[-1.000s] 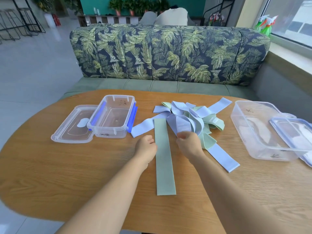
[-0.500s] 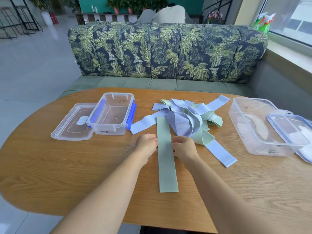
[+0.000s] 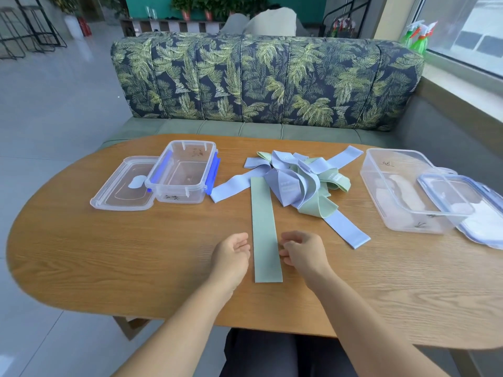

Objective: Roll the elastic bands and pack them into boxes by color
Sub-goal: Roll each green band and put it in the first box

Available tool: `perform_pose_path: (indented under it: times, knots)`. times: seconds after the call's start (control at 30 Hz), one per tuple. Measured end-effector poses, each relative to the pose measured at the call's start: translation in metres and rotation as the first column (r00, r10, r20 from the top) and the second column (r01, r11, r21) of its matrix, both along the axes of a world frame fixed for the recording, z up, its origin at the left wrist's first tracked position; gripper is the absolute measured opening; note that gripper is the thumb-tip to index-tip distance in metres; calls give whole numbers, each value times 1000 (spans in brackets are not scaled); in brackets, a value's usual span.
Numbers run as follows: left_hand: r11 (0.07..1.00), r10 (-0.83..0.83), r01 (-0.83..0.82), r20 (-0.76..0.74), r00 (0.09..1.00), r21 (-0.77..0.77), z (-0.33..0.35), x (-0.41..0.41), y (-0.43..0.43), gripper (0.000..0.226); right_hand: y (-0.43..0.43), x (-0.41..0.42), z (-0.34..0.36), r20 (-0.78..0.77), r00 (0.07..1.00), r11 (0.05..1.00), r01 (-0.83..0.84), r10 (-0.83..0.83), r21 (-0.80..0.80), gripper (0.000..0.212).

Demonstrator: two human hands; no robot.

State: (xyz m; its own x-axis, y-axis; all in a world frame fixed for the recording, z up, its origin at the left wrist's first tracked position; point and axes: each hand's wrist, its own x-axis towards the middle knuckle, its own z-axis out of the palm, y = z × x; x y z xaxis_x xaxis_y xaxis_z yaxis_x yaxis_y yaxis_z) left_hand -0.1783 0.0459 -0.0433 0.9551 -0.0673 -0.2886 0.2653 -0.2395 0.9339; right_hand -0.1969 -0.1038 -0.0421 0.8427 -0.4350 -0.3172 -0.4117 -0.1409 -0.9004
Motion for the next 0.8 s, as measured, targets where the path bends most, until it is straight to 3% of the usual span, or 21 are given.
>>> perform_pose_path:
  times: [0.1, 0.2, 0.3, 0.37, 0.53, 0.7, 0.8]
  knots:
    - [999, -38, 36, 46, 998, 28, 3, -11, -4, 40, 10, -8, -1, 24, 999, 998, -37, 38, -46, 37]
    - [995, -69, 63, 73, 995, 73, 4, -15, -3, 40, 9, -14, 0, 50, 998, 997, -34, 38, -75, 32]
    - [980, -100, 69, 162, 982, 189, 1, -15, 7, 30, 2, -28, 6, 139, 987, 970, -47, 81, -237, 26]
    - [954, -164, 88, 254, 953, 286, -1, -17, 16, 23, 0, -42, 9, 205, 958, 938, -125, 198, -322, 22]
    - [899, -348, 208, 340, 874, 386, -9, -30, 24, 28, 0, -62, -12, 110, 844, 670, -331, 525, -664, 16]
    - [859, -426, 235, 380, 821, 456, -12, -33, 21, 5, 3, -61, -22, 152, 785, 551, -269, 601, -790, 15]
    - [816, -470, 208, 410, 781, 539, -12, -33, 19, 8, 5, -59, -24, 160, 775, 530, -252, 612, -809, 19]
